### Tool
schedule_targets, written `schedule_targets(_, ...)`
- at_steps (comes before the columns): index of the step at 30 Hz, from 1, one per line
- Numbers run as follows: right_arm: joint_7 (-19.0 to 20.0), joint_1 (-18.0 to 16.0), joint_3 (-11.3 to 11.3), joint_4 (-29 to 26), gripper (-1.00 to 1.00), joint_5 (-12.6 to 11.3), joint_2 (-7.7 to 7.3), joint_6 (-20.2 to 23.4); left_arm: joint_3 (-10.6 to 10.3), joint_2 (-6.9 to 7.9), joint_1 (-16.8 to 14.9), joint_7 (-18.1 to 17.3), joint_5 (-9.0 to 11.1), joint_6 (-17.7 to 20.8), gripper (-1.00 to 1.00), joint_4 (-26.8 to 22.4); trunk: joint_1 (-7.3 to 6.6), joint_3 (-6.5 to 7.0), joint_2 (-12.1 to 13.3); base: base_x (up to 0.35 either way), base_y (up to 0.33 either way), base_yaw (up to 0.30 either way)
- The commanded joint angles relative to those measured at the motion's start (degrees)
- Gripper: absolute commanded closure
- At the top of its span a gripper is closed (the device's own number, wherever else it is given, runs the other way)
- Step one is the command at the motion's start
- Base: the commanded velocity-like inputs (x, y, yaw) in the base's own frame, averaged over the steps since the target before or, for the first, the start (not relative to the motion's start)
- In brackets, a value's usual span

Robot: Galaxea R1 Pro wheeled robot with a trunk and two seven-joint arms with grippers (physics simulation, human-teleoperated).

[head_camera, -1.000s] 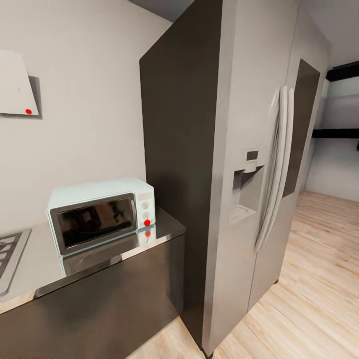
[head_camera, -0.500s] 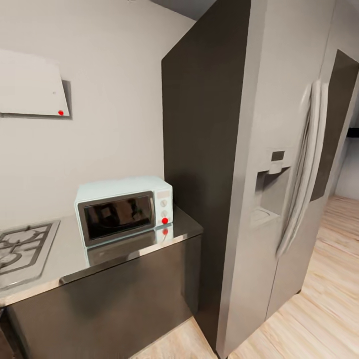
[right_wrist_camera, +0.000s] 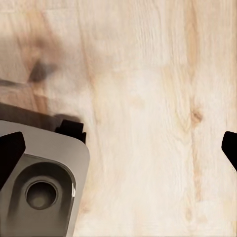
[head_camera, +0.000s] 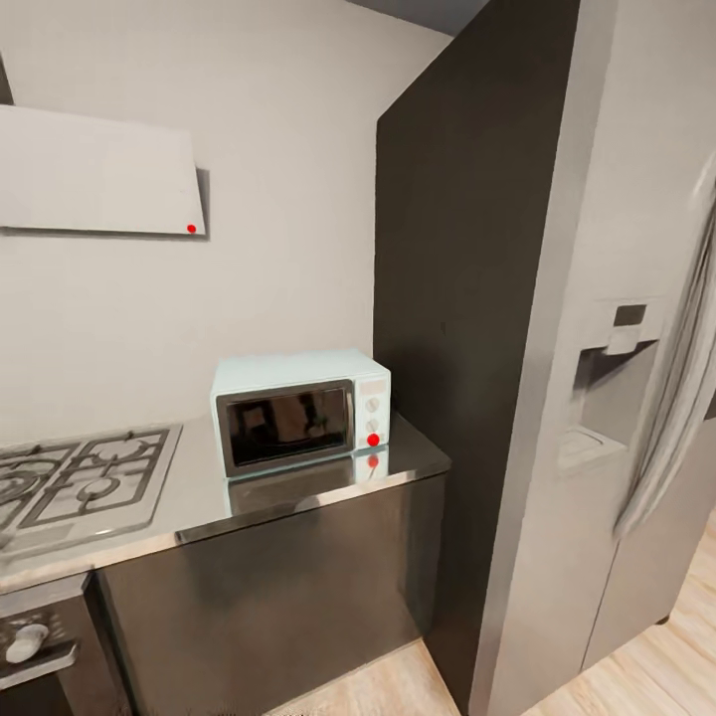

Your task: In the kitchen, take the popcorn bag from the countertop, put it into the microwave, and heat it until the popcorn is cooked so the cooked popcorn ends up inside the bag.

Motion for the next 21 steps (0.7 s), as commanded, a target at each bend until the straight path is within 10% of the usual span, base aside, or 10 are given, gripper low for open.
schedule_targets(1,-0.05,-0.07,-0.47,0.16,-1.0,0.5,-0.02,-0.27,-0.48,-0.03,-0.06,-0.08,0.52,-0.2,-1.0,0.1,0.0,-0.07,-0.04,0.0,0.0,0.3)
schedule_targets(21,0.03,-0.07,-0.23,0.15,-1.0,2.32,0.26,0.44,-0.51,-0.03,-0.06,-0.08,0.52,-0.2,-1.0,0.1,0.0,-0.07,-0.04,0.0,0.0,0.092)
